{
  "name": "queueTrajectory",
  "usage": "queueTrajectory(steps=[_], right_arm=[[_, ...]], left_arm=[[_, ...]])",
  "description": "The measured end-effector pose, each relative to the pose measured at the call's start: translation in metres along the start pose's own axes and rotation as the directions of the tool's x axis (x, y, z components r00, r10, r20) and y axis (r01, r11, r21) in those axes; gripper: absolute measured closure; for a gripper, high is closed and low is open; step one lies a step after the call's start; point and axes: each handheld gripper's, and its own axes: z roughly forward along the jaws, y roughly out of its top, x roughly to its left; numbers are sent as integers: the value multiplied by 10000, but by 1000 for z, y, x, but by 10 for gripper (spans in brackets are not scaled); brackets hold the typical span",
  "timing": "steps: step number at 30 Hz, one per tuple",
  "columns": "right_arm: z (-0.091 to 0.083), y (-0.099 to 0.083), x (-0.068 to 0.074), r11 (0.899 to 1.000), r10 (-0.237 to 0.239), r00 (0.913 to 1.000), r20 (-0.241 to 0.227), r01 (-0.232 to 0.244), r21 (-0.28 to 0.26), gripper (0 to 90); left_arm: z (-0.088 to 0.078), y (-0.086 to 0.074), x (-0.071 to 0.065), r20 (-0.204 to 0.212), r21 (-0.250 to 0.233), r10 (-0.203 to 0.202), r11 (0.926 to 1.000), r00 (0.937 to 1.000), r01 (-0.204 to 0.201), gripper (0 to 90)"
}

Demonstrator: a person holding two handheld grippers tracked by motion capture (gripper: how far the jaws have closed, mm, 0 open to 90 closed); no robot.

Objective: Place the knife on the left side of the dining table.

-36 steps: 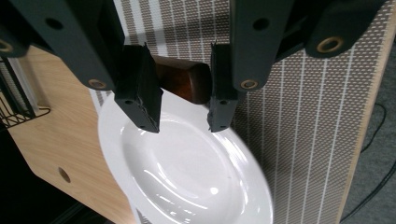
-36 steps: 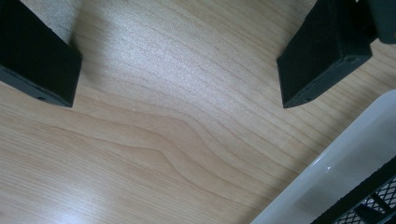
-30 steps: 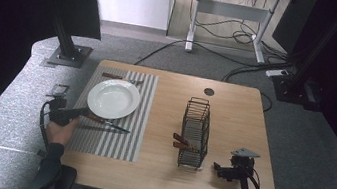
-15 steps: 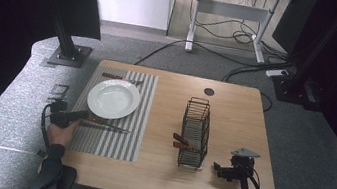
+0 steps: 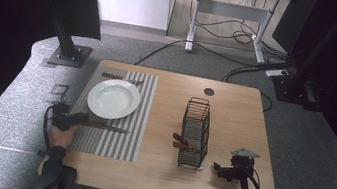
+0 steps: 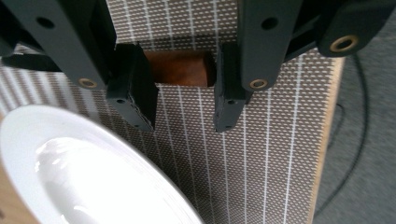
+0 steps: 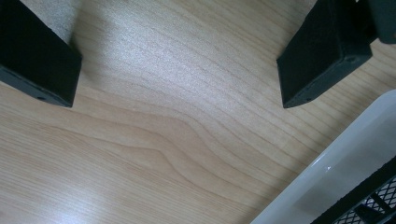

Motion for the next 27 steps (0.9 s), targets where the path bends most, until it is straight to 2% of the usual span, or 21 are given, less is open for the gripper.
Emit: queueTrajectory(steps=[2, 7, 11, 12, 14, 15, 16, 18, 21, 25, 27], right_arm=[[0, 0, 0, 10000, 1, 10000, 0, -1, 0, 0], [0, 0, 0, 10000, 5, 10000, -1, -5, 2, 0], [0, 0, 0, 10000, 3, 10000, 0, -3, 1, 0], [0, 0, 0, 10000, 3, 10000, 0, -3, 1, 0], [0, 0, 0, 10000, -1, 10000, 0, 1, 1, 0], [0, 0, 0, 10000, -1, 10000, 0, 1, 1, 0], [0, 0, 0, 10000, 0, 10000, 1, 0, 0, 0], [0, 0, 0, 10000, -1, 10000, 1, 1, 1, 0], [0, 0, 0, 10000, 0, 10000, 2, 0, 0, 0], [0, 0, 0, 10000, 0, 10000, 1, 0, -3, 0], [0, 0, 0, 10000, -1, 10000, 0, 1, 0, 0]], left_arm=[[1, -1, -1, -19, -46, 192, 9998, 9998, -192, 566], [-1, -1, -1, -54, -201, 343, 9992, 9994, -344, 510], [-6, 0, 0, -214, -391, 517, 9979, 9984, -525, 382], [-11, 0, -1, -329, -490, 770, 9957, 9965, -785, 353], [-15, 0, -2, -494, -497, 1034, 9931, 9934, -1059, 271], [-15, 0, -2, -494, -497, 1034, 9931, 9934, -1059, 245], [-18, -1, -3, -525, -469, 1204, 9913, 9913, -1229, 245], [-24, -4, -8, -690, -435, 1609, 9855, 9846, -1641, 166], [-30, -9, -14, -764, -340, 2197, 9743, 9726, -2227, 134], [-35, -16, -22, -776, -176, 2591, 9651, 9627, -2612, 46], [-35, -21, -26, -854, 4, 2878, 9574, 9539, -2888, 18]])
